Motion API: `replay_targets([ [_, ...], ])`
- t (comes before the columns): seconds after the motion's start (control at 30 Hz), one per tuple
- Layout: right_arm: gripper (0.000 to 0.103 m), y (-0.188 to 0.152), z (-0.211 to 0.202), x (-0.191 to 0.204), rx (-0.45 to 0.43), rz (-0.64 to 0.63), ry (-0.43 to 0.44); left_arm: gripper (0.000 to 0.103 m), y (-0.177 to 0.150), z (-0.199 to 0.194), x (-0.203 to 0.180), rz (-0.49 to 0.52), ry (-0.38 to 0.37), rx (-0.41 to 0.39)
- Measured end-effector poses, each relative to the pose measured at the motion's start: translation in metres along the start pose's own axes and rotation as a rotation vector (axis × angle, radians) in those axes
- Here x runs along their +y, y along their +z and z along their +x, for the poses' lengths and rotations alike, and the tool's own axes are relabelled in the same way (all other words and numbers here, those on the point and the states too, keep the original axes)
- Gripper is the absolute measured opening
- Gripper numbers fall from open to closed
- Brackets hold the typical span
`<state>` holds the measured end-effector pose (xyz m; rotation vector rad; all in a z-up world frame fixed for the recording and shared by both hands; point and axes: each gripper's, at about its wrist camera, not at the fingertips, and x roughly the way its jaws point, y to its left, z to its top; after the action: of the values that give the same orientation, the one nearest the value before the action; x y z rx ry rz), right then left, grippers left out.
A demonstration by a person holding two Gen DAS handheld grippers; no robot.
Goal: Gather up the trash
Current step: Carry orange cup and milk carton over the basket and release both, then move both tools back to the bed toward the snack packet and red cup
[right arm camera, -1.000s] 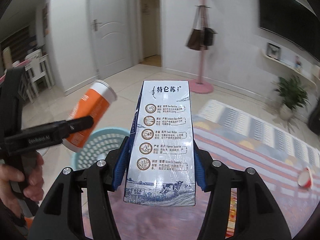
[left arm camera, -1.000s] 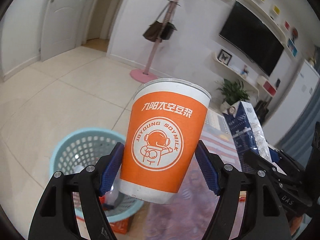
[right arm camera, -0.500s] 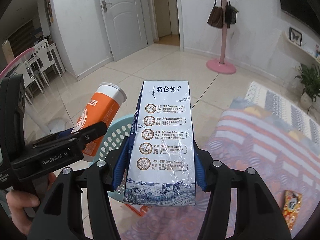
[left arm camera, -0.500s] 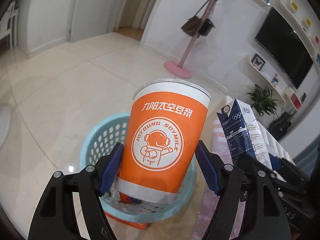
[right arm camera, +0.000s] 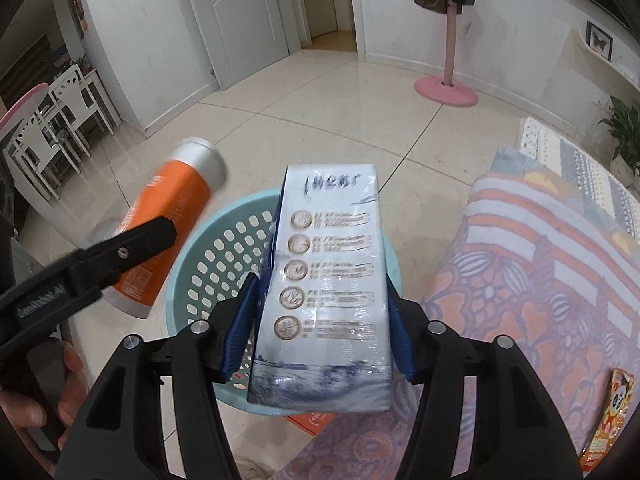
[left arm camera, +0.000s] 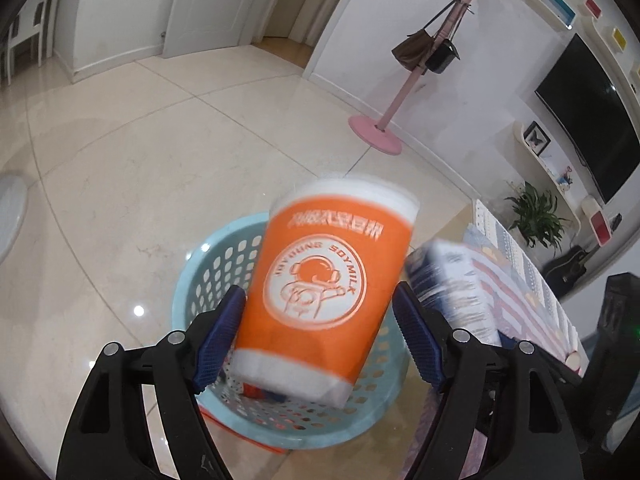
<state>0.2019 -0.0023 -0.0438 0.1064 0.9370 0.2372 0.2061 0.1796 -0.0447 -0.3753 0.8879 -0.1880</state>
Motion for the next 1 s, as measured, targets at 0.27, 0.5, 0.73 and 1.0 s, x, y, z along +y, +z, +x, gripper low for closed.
replay_targets([
  [0.27, 0.061, -0.007, -0.002, -0.009, -0.001, 0.005, 0.004, 0.078, 0.0, -0.004, -0.005, 0.005, -0.007, -0.023],
  [0.5, 0.061, -0.014, -0.008, -0.018, -0.004, 0.009, -0.002, 0.078, -0.002, -0.008, -0.015, 0.014, -0.023, -0.045],
  [0.73, 0.061, -0.014, -0.027, -0.038, -0.038, 0.041, -0.006, 0.078, -0.004, -0.014, -0.032, 0.033, -0.031, -0.082],
  [1.0, 0.061, -0.016, -0.077, -0.082, -0.125, 0.138, -0.017, 0.078, -0.016, -0.027, -0.07, 0.102, -0.076, -0.131],
])
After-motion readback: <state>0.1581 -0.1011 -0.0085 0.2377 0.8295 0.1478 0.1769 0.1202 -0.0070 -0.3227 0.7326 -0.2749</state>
